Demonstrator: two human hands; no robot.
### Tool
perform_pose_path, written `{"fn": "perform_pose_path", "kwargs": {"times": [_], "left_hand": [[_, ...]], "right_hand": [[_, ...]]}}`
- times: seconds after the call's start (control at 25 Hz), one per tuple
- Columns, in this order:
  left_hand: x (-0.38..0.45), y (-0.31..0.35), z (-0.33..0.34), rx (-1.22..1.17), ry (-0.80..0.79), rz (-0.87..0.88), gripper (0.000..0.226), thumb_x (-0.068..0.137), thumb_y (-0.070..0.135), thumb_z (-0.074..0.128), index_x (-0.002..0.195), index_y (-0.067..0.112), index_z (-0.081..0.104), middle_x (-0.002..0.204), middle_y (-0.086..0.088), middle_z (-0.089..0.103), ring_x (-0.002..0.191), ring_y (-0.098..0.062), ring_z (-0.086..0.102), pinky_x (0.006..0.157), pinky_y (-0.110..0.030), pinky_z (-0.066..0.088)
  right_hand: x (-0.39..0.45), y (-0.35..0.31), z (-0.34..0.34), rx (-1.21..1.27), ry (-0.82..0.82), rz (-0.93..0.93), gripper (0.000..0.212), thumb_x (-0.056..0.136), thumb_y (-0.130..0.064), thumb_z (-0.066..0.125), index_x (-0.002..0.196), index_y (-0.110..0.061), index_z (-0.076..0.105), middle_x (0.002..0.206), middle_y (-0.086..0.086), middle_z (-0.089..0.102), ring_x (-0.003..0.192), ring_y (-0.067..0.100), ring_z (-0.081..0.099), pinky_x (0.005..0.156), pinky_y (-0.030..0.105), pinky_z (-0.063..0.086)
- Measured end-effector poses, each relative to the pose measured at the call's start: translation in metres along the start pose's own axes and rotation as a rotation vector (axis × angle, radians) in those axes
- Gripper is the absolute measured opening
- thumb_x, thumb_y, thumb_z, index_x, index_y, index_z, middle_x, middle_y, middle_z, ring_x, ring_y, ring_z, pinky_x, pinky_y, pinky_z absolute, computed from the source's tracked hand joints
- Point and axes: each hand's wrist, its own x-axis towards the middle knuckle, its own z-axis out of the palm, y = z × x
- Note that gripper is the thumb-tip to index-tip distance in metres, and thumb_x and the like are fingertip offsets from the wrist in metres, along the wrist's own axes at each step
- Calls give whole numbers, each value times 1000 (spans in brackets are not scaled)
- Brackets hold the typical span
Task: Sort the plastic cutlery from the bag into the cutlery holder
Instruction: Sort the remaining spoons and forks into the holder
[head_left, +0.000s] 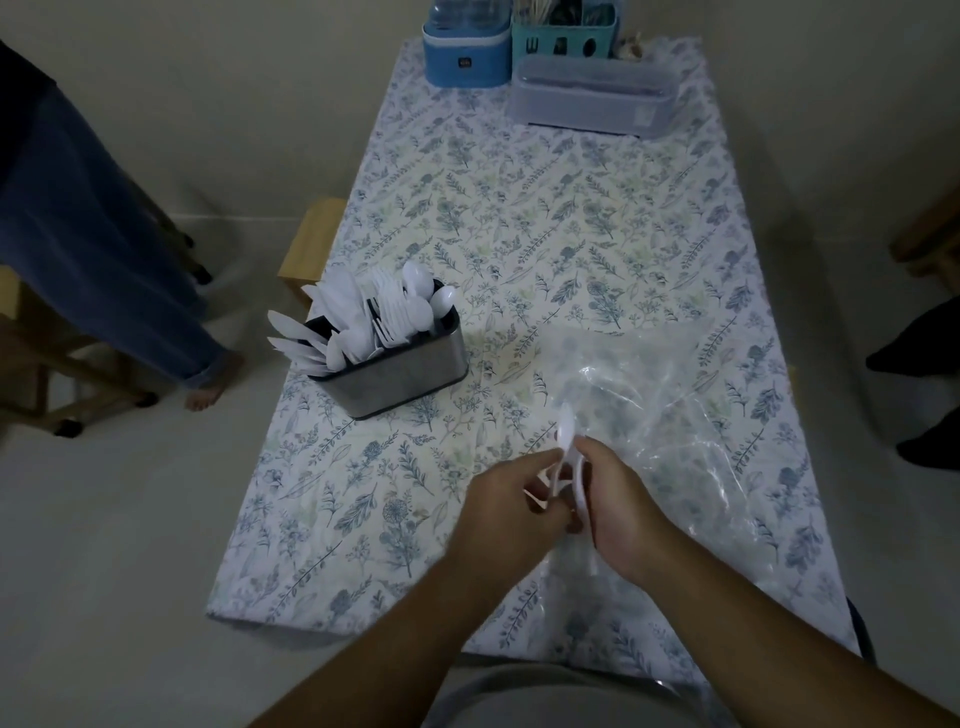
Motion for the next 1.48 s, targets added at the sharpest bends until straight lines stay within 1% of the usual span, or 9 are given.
{"fn": "perform_pose_path", "kwargs": {"times": [0.2,0.32,0.44,0.6,0.76,0.96,1.12,1.2,1.48], "left_hand": [[-5,-5,-9,146,8,32,42,87,29,70,124,47,62,77,8,70,69,-6,67,67,-26,58],[-2,-3,-19,157,27,55,18,92,26,59,100,28,74,70,4,66,65,-10,62,63,-23,53],[6,2,-30,1,109,-9,28,98,23,53,76,13,68,65,1,62,60,-7,56,56,-19,43],[11,-3,-38,59,135,-28,33,105,23,47,72,24,51,66,9,52,56,-1,46,53,-15,36],[21,-10,-52,175,96,59,29,105,18,43,82,11,58,79,2,55,69,-5,47,63,-20,34],[32,-7,-83,61,193,185,20,98,25,56,101,18,75,91,3,70,86,-13,66,78,-39,58],[42,31,-124,49,231,274,25,101,15,57,122,22,69,97,13,73,89,3,67,77,-19,54],[53,53,-145,126,272,294,21,103,19,54,118,19,68,86,15,69,77,6,62,65,-12,47],[93,70,-183,131,383,354,13,102,18,54,104,16,67,91,8,67,90,-10,64,78,-27,52]], "right_hand": [[-1,1,21,39,-11,-100,50,101,-49,49,102,-4,72,75,8,76,87,22,71,81,34,51],[0,8,26,5,-66,-129,43,100,-48,53,125,-17,70,107,12,77,106,24,71,97,40,53],[-4,12,32,-58,-153,-226,39,108,-24,38,139,-37,58,125,9,72,117,23,67,103,40,52],[-3,13,37,-172,-191,-333,47,107,-10,43,148,-32,51,135,-3,68,118,11,68,105,37,51],[-4,5,41,-353,-138,-464,45,107,-13,48,143,-38,55,130,-17,69,117,1,66,108,33,50],[-6,-26,56,-345,-187,-620,47,100,-2,59,140,-28,59,135,-7,67,119,6,66,104,35,54],[-12,-74,81,-318,-217,-762,46,91,6,67,128,-21,68,116,-1,77,108,15,73,94,38,60],[-13,-100,97,-324,-221,-846,42,89,6,70,124,-17,70,108,1,80,103,17,75,93,40,60],[3,-148,135,-343,-249,-1007,46,89,3,72,132,-11,67,117,3,76,111,15,72,99,43,57]]}}
